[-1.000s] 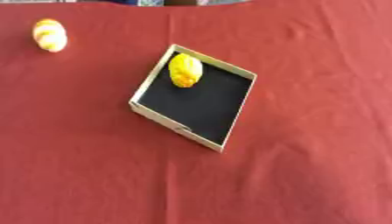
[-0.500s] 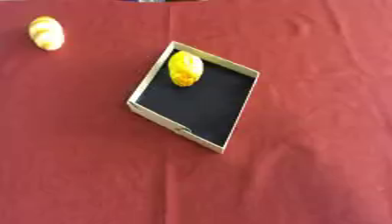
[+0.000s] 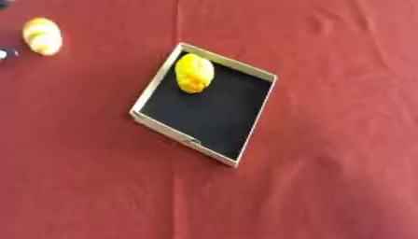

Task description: Pick up objects on the table and place them in the box.

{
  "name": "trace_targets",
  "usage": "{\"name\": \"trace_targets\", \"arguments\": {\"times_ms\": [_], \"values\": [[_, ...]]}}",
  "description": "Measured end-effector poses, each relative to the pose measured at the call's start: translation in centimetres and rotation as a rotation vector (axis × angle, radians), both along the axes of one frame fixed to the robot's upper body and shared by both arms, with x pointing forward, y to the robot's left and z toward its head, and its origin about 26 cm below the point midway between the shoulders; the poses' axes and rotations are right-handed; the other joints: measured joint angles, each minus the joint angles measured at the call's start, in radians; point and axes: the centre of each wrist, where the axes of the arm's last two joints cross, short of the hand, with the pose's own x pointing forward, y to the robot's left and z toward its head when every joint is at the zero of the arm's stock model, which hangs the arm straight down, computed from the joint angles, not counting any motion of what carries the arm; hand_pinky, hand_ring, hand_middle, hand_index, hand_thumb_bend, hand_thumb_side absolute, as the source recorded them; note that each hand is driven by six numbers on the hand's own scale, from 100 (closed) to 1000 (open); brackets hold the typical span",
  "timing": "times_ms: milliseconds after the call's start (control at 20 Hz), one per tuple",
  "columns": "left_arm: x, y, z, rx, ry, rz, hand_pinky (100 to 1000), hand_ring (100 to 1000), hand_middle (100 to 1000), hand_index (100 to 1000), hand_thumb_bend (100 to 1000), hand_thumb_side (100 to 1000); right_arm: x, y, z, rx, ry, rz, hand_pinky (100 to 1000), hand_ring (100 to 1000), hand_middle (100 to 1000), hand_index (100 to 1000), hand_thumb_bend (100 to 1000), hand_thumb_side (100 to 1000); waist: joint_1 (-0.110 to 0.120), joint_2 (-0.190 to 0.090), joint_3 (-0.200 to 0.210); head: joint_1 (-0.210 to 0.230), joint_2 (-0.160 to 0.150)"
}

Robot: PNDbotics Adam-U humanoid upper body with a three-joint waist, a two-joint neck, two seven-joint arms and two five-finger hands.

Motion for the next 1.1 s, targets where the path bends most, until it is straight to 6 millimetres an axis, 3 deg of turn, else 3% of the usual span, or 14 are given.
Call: {"name": "trace_targets", "arguments": {"times_ms": [350, 650, 800, 950, 1100], "values": [[0.5, 0.2, -0.5, 0.002, -0.001, 0.043, 921, 916, 833, 908, 449, 100, 0.1, 0.5, 0.2, -0.019, 0.002, 0.029, 935, 906, 771, 826, 100, 545, 0.008, 0.028, -0.020, 0.020, -0.027], [0.6, 0.5, -0.3, -0.010, -0.016, 0.071, 895, 884, 805, 888, 388, 100, 0.3, 0.8, 0.3, -0.041, 0.006, 0.048, 937, 907, 770, 826, 100, 559, 0.010, 0.042, -0.031, 0.029, -0.039], [0.6, 0.5, 0.0, -0.021, -0.036, 0.076, 877, 855, 765, 872, 330, 100, 0.3, 1.0, 0.2, -0.054, 0.010, 0.055, 938, 908, 770, 826, 100, 558, 0.010, 0.048, -0.036, 0.030, -0.047], [0.6, 0.4, 0.3, -0.040, -0.051, 0.076, 797, 744, 621, 785, 165, 100, 0.4, 1.2, 0.1, -0.064, 0.016, 0.065, 940, 910, 771, 828, 100, 559, 0.008, 0.053, -0.037, 0.031, -0.055], [0.6, 0.4, 0.3, -0.053, -0.075, 0.086, 765, 688, 574, 739, 100, 100, 0.4, 1.3, 0.0, -0.074, 0.023, 0.071, 941, 911, 771, 828, 100, 560, 0.008, 0.056, -0.038, 0.031, -0.061]]}}
